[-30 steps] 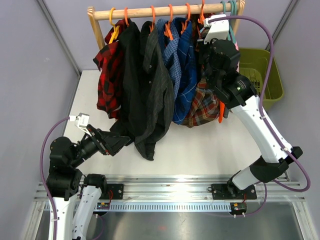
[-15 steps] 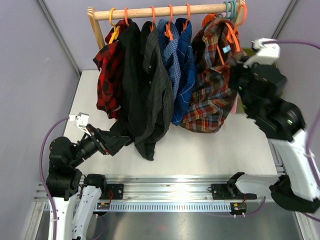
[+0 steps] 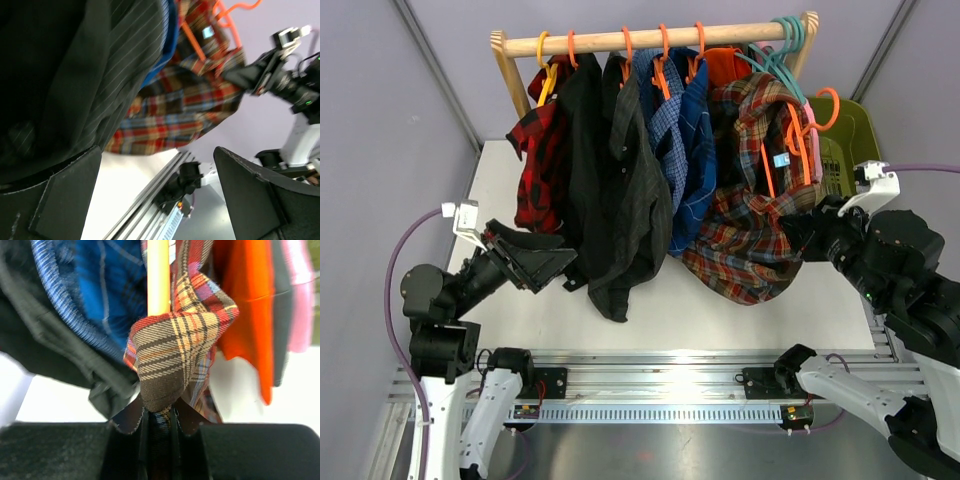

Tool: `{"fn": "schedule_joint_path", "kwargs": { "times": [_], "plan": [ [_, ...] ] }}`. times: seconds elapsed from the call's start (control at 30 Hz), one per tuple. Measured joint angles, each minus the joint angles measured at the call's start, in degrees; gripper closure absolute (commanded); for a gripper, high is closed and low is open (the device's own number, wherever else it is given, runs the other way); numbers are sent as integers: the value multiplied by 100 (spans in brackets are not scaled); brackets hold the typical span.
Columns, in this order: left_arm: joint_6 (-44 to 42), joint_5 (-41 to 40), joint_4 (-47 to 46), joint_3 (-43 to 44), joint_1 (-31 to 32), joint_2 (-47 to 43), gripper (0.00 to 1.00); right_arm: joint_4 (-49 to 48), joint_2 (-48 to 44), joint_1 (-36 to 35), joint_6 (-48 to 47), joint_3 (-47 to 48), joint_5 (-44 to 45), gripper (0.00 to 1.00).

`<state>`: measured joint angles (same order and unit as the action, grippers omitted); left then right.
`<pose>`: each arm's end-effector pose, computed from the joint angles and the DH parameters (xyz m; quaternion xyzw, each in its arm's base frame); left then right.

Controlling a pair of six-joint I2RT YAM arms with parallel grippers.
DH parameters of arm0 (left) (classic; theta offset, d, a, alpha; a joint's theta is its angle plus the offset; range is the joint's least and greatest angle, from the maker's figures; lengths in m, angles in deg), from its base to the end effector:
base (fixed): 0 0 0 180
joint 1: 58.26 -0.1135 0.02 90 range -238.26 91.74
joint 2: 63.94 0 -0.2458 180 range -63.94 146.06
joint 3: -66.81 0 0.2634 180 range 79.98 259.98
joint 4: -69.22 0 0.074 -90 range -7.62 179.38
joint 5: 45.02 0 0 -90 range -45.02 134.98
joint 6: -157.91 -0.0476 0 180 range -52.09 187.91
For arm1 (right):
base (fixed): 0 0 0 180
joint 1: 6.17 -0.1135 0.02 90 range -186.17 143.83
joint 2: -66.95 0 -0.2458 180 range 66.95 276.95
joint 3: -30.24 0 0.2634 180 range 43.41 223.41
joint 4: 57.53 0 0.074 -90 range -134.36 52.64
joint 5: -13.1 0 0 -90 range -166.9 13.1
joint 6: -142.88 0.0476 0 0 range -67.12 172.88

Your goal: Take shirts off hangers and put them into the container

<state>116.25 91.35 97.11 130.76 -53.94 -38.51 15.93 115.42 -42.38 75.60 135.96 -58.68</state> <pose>0.1062 -0.0426 0.4028 0.0609 0.6578 -0.5391 0.5225 0.1008 0.0553 0.4858 0.0017 0.7953 0.1813 0.5784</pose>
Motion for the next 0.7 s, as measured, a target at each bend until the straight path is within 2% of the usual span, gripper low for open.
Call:
{"fn": "schedule_joint_path", "kwargs": {
  "times": [0.2, 0.47, 0.7],
  "plan": [
    [310, 103, -640, 345, 153, 369, 1, 225, -168, 2, 83, -13, -391, 100],
    [140, 11, -540, 422, 483, 704, 1, 127, 57, 0, -315, 118, -372, 100],
    [-55, -33, -404, 422, 514, 734, 1, 76, -20, 0, -949, 431, -1290, 100]
  ]
}}
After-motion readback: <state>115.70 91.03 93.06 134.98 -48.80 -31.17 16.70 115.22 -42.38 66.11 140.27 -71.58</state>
